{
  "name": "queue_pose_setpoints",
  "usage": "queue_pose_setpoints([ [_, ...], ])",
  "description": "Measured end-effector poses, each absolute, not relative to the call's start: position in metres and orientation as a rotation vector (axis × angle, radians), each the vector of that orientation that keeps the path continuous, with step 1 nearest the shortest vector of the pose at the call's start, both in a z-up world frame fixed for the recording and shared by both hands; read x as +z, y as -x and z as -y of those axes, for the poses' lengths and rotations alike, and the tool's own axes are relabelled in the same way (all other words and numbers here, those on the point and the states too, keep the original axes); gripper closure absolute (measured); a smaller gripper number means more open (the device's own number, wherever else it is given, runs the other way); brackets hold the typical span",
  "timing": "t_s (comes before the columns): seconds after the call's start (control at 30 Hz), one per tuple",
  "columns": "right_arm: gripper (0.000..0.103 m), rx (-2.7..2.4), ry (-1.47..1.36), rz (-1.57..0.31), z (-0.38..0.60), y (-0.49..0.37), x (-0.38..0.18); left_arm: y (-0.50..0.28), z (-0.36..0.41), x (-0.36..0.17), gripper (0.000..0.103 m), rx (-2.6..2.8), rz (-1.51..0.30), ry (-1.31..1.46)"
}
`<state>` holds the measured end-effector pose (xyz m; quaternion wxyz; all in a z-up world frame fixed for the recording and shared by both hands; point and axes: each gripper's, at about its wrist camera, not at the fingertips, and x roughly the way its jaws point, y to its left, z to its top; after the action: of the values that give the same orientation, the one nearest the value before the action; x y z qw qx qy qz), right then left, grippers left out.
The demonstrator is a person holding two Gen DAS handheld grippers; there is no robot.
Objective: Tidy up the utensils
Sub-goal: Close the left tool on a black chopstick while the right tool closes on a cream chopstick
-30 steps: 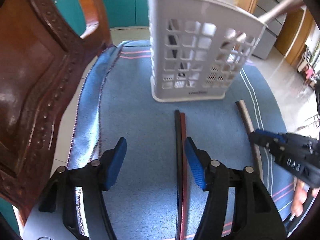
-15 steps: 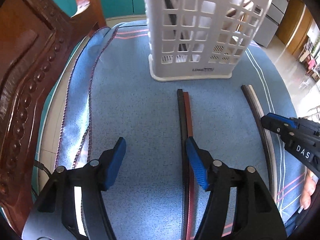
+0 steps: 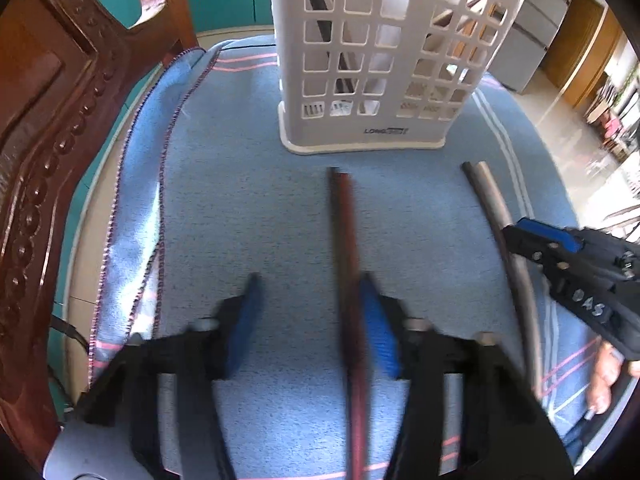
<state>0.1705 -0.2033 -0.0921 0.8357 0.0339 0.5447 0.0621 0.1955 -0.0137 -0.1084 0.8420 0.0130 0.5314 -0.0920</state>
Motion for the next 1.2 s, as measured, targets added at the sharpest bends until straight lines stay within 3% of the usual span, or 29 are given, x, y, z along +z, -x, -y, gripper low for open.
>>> queue_pose_setpoints([
  [0.03, 0.079, 0.132, -0.072, -1.153, 0.204, -0.171, -0.092, -0.196, 0.014, -0.107, 0.084, -0.199, -1.119, -0.031],
  [0.07, 0.079, 0.133, -0.071, -1.153, 0.203, -0.170, -0.092, -0.195, 0.015, -0.106, 0.089, -0.203, -1.115, -0.041],
  [0.4, 0.074, 0.139, -0.064, -1.148, 0.202, -0.167, -0.090, -0.195, 0.000, -0.098, 0.099, -0.181, -1.101, 0.020],
  [0.83, 0.071, 0.115, -0.044, -1.143, 0.200, -0.165, -0.089, -0.193, 0.006, -0.109, 0.099, -0.222, -1.123, -0.049],
  [0.93, 0.070, 0.115, -0.045, -1.142, 0.200, -0.166, -0.088, -0.194, 0.004, -0.110, 0.091, -0.206, -1.129, -0.042],
  [1.2, 0.070, 0.111, -0.044, -1.143, 0.202, -0.166, -0.088, -0.206, -0.010, -0.115, 0.091, -0.172, -1.143, -0.007],
])
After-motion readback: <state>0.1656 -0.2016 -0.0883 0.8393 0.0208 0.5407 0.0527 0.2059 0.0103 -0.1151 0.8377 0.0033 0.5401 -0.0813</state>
